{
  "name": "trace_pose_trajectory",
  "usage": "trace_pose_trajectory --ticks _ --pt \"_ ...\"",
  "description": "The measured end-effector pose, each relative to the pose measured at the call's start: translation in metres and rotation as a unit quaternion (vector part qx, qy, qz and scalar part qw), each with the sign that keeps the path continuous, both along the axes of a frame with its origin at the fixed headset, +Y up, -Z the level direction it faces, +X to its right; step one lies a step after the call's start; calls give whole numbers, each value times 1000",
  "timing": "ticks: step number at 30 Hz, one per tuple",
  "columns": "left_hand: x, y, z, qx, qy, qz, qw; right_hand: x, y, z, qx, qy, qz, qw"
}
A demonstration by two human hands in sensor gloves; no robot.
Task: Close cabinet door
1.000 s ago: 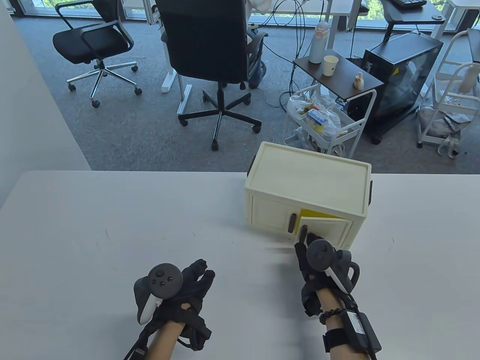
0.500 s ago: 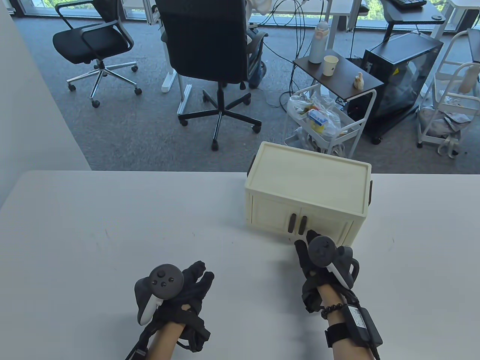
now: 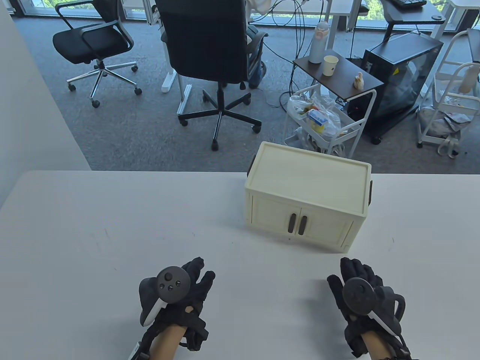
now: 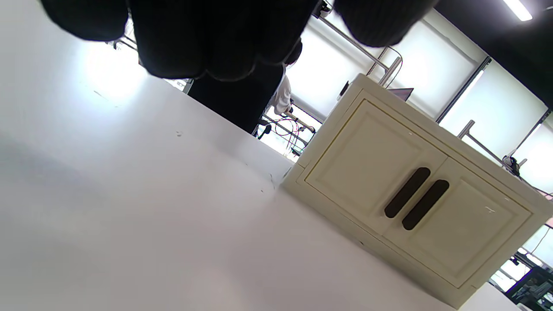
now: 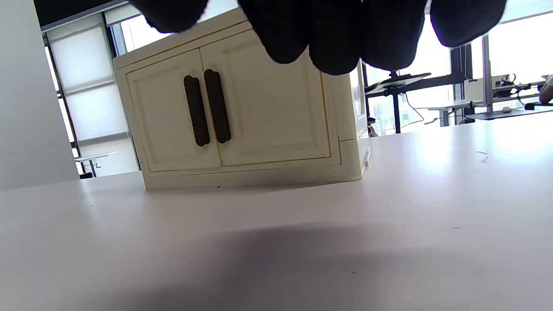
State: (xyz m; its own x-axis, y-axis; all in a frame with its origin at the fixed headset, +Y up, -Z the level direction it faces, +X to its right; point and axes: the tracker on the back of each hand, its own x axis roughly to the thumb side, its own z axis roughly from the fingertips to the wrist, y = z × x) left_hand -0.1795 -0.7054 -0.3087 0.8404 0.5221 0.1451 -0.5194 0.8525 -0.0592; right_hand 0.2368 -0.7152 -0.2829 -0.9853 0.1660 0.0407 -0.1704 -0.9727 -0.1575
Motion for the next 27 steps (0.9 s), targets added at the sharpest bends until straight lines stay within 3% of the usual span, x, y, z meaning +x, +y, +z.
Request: trace_pose_trajectory --ticks 2,6,13,27 --pt "3 -1 0 7 -1 -35 999 8 -6 9 17 -3 24 1000" --pt "6 0 2 23 3 -95 995 14 -9 11 -6 5 53 999" --pt "11 8 7 54 3 -170 984 18 -10 12 -27 2 30 999" --pt "11 8 11 45 6 -180 983 12 -5 16 -24 18 -12 999"
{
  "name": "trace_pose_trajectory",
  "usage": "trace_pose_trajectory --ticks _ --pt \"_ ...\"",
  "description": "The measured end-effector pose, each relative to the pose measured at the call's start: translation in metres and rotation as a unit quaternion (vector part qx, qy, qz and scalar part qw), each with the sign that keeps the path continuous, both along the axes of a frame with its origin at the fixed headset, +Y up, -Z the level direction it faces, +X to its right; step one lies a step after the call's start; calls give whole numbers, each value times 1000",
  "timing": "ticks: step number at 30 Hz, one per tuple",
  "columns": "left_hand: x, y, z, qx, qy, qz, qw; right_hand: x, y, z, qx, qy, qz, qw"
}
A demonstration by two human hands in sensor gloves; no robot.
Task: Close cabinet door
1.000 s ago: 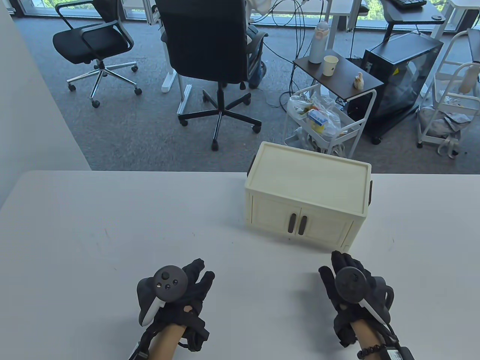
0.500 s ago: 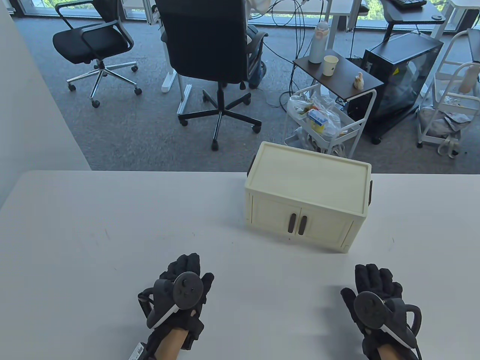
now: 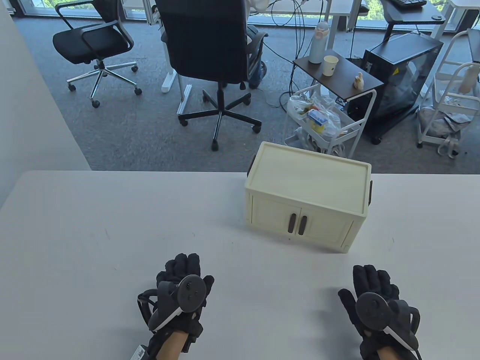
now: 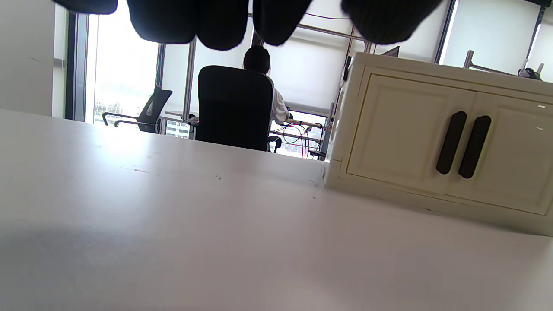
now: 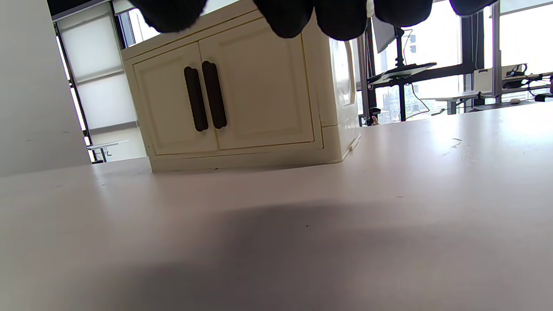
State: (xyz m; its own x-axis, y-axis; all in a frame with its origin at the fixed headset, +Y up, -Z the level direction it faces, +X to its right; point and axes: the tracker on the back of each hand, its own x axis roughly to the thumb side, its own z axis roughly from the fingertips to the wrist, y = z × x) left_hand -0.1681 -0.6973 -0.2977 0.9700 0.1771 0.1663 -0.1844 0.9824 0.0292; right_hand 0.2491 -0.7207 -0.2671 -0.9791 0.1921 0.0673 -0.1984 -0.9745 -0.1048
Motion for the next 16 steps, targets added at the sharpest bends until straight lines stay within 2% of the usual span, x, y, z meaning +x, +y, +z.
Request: trace_pose_trajectory --ticks 16 --pt "0 0 2 -4 3 -1 1000 1 -4 -1 1 3 -20 1000"
